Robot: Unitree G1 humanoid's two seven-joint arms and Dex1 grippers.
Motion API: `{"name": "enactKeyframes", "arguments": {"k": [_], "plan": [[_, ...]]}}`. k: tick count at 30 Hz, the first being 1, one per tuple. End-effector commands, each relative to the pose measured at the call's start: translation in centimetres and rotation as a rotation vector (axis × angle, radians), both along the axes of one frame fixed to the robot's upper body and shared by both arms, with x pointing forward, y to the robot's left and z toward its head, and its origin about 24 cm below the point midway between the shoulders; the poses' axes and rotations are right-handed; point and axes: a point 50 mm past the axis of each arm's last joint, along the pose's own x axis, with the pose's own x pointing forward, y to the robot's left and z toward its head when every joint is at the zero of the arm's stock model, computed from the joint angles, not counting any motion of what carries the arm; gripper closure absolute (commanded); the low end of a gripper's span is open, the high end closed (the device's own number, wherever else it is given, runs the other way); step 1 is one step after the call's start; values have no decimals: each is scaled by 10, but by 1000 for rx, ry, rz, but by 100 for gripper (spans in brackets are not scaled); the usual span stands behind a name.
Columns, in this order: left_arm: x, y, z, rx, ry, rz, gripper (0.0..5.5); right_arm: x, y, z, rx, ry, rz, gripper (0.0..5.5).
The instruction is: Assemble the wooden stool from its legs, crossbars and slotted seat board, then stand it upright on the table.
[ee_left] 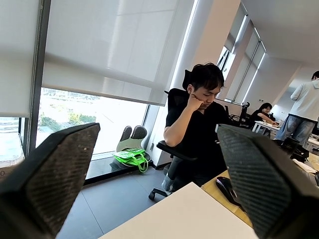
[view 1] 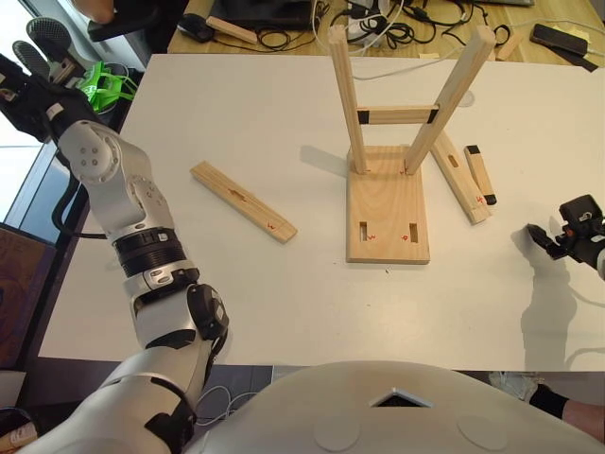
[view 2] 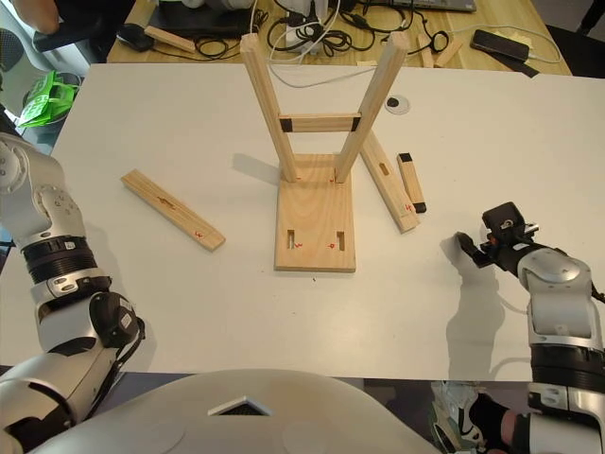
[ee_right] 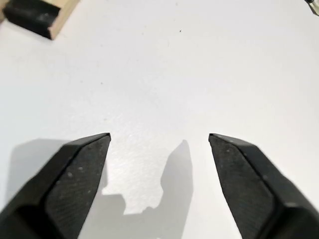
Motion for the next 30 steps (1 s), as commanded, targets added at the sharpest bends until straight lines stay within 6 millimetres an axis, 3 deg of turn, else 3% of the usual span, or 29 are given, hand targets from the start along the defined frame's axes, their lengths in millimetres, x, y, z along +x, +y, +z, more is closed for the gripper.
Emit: {"name": "enactKeyframes", "arguments": {"k": [1, 8, 17, 24, 30], "plan": [[-3, 0, -4, -16, 6, 12, 120, -17, 8, -11, 151, 161, 24, 119], [-3, 5, 0, -19, -1, 29, 120, -7, 14, -35, 217, 200, -84, 13], [4, -4, 3, -21, -4, 1, 120, 13, 46, -52, 405, 240, -7, 13], [8, -3, 5, -21, 0, -12, 120, 21, 50, -62, 552, 266, 12, 13], [12, -9, 7, -22, -3, -28, 120, 35, 56, -73, 543, 248, 40, 13]]}}
